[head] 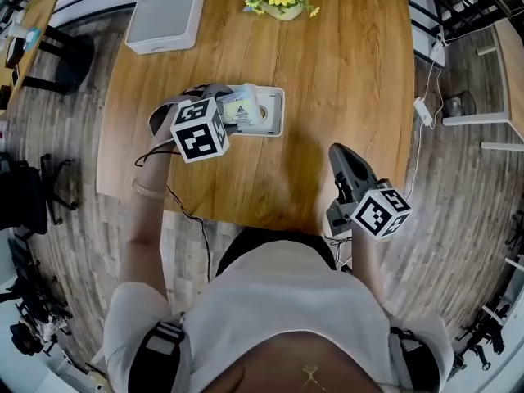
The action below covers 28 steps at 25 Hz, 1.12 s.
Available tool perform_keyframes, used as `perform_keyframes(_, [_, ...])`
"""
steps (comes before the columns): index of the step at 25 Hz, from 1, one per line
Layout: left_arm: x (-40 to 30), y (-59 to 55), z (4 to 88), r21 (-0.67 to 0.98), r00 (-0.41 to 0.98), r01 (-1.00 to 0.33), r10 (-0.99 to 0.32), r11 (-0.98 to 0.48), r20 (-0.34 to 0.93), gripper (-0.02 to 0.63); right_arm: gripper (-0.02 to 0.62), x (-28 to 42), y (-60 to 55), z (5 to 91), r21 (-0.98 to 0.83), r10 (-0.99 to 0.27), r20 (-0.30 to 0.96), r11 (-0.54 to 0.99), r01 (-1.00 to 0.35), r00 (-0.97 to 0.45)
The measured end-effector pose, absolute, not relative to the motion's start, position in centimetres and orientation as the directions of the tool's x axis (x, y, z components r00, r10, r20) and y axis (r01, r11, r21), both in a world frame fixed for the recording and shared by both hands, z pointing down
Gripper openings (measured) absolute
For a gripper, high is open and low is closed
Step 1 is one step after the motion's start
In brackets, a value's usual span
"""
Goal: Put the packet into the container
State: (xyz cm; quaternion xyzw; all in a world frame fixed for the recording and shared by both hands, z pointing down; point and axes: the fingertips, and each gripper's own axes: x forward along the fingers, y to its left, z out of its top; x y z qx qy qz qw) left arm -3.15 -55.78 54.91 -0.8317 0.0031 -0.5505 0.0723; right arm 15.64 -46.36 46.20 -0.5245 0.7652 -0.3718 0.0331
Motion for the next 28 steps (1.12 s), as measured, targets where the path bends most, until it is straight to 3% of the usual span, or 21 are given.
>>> perform_keyframes(13, [-3.6,-55.5,58.9,-0.098,0.24,0.238,-0.04,-0.966,0.97,0.285,0.011,15.8,-47.1,47.4,-0.622,-0.817,0.362,0.146,-0.769,-0.449])
perform_keyframes(28, [-2.8,-55.6,61.7,-0.027,0.243,0.223,0.029,-0.974,0.969,0.319,0.011,17.2,-47.6,48.4,-0.629,-0.823,0.382,0.103,-0.771,-0.421])
